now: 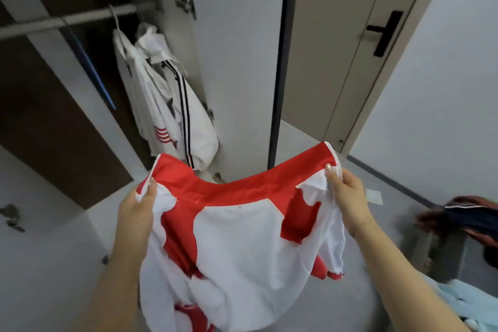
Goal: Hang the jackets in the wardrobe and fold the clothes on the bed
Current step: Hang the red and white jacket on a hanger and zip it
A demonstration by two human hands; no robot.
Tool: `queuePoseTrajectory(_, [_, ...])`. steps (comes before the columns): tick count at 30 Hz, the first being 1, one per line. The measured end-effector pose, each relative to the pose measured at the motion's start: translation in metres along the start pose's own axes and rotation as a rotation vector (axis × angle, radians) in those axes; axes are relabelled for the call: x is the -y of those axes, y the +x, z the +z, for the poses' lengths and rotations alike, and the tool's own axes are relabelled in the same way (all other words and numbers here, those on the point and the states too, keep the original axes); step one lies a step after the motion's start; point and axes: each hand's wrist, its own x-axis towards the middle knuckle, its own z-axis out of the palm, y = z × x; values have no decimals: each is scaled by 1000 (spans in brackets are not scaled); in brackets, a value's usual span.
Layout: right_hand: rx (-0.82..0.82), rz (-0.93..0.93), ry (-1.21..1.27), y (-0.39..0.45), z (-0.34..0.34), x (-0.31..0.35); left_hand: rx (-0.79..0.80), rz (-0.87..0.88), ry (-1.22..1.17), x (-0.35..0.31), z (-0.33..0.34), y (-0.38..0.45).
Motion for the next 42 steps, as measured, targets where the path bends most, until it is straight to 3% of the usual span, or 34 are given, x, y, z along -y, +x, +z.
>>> queuePoseTrajectory(4, [112,10,-36,38,86,12,-10,-139,36,-3,-36,63])
queuePoseTrajectory(8, [302,-45,-149,73,173,19,25,-207,-166,-5,-70,110])
queuePoseTrajectory(12, [561,-134,-328,111,252,21,-244,-254,-186,-17,-77,157])
queuePoseTrajectory(15, [767,-170,-437,145,310,17,-295,-390,-207,-37,-86,196])
queuePoseTrajectory(19, [991,-277,-535,200,390,21,-426,-372,-222,-60,-96,230])
queuePoseTrajectory(24, [1371,-306,-721,260,471,56,-461,-229,-366,-88,-101,258])
queuePoseTrajectory(27, [1286,-377,-736,282,521,85,-437,-135,-446,-109,-101,276])
queuePoseTrajectory(30, [1023,-259,-304,292,568,122,-472,-87,-447,-123,-103,288])
queuePoseTrajectory(32, [906,-187,-148,304,607,148,-495,-92,-402,-125,-101,296])
queuePoseTrajectory(39, [1128,174,-65,323,728,214,-556,-173,-285,-117,-89,318])
queuePoseTrajectory(42, [1091,191,-20,321,749,216,-596,-212,-276,-108,-87,318])
